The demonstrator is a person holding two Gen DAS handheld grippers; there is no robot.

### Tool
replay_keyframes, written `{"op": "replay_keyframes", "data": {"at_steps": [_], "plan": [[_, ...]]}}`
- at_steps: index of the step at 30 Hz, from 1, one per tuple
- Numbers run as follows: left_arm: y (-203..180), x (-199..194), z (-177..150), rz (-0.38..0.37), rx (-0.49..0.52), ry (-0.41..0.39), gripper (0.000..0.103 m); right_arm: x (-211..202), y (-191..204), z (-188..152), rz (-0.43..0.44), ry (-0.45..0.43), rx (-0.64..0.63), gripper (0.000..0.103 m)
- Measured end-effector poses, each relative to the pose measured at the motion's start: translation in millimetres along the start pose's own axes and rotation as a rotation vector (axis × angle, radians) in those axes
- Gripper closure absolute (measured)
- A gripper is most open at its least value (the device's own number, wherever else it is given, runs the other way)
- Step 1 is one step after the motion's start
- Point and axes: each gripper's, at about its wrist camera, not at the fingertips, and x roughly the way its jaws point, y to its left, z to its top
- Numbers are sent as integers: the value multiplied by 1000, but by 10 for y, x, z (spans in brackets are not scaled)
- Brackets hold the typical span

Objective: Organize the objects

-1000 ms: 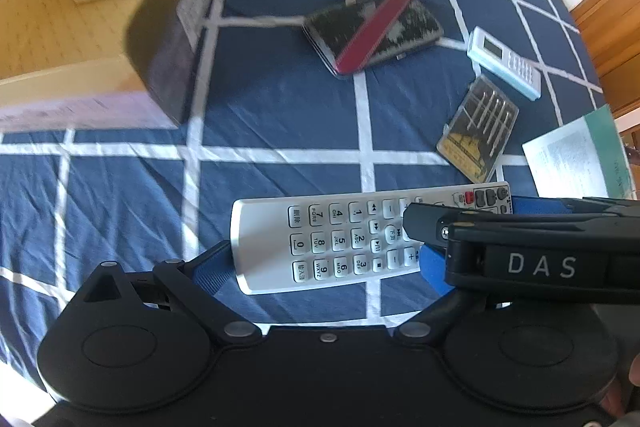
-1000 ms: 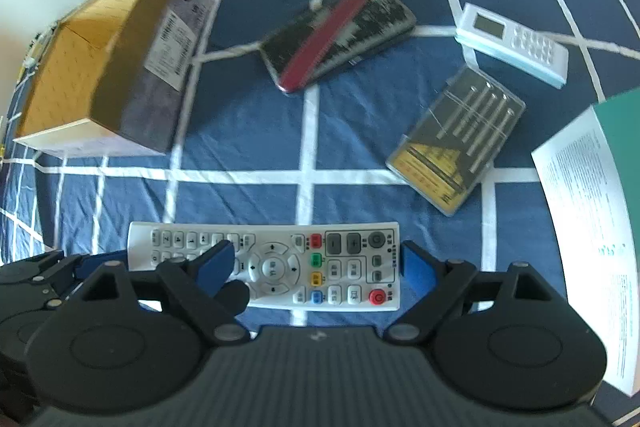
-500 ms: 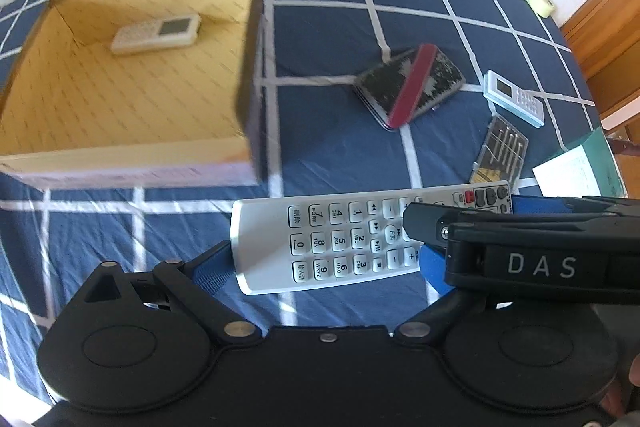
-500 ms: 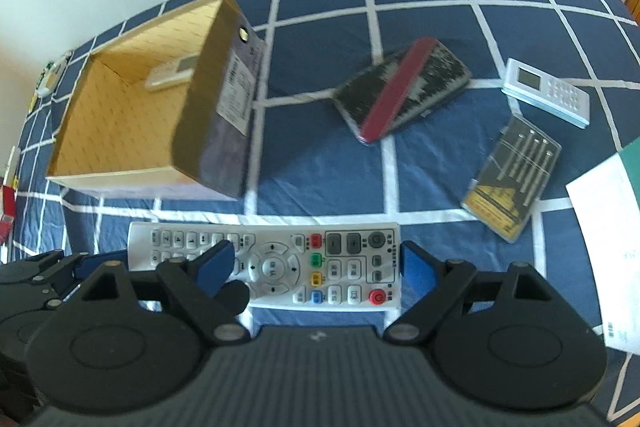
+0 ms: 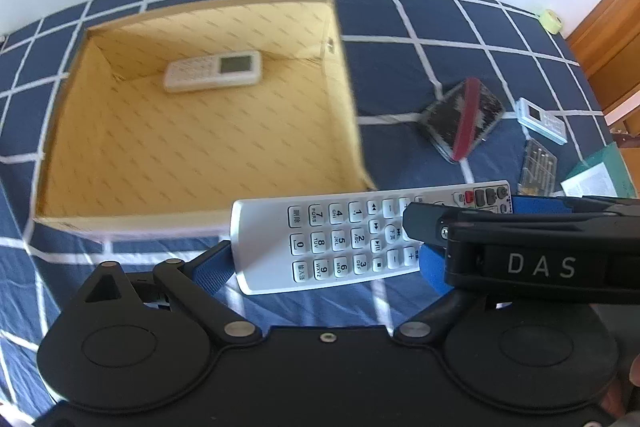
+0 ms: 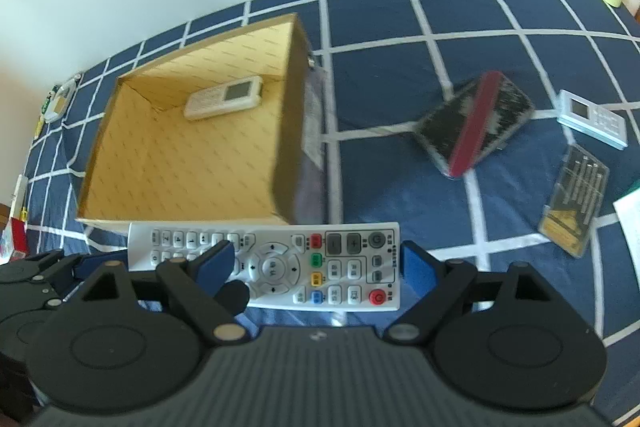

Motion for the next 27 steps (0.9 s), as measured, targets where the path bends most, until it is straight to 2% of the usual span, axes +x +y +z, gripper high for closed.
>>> {"op": "replay_keyframes", "data": {"at_steps": [14,20,27], "plan": [[825,-78,316,12,10,-30,6,284,825,333,12,-35,-3,15],[1123,84,521,6,-18,-12,6,538,1050,558,7,-12,-22,15],[1440,415,845,1,-34,15,6,950,1138,868,3,24,-27,14]]}}
